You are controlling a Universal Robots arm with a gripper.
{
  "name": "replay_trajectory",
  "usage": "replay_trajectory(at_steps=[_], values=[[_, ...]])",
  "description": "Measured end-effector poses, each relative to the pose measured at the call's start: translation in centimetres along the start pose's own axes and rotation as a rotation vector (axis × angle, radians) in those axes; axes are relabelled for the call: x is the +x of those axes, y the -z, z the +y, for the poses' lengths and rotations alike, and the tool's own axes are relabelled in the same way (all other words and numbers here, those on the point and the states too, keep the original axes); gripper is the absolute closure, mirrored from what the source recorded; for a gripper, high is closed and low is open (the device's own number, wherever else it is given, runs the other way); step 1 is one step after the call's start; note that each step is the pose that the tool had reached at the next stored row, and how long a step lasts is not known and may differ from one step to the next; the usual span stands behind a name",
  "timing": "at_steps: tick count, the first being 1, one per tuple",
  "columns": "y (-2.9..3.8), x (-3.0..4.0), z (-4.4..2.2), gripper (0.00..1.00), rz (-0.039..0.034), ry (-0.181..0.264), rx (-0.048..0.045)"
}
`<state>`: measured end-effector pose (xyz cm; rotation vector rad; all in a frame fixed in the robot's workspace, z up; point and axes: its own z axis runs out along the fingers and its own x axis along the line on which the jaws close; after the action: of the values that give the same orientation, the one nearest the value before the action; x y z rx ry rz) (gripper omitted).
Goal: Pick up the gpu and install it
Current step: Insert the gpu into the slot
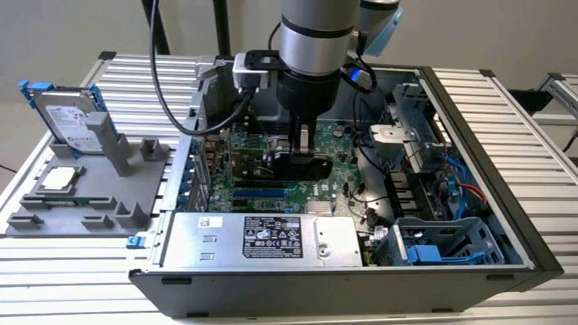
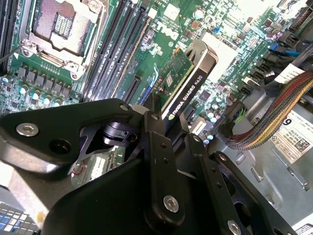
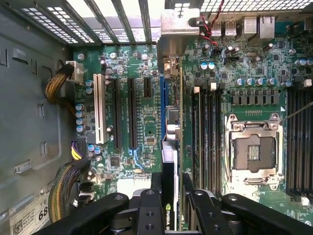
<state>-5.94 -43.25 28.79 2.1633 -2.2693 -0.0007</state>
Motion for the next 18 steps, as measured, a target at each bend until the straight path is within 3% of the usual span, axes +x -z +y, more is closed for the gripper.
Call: replay_trajectory(at_steps=[18], values=[[-0.49, 0.44, 0.5, 1.0, 0.0, 0.0, 0.0]])
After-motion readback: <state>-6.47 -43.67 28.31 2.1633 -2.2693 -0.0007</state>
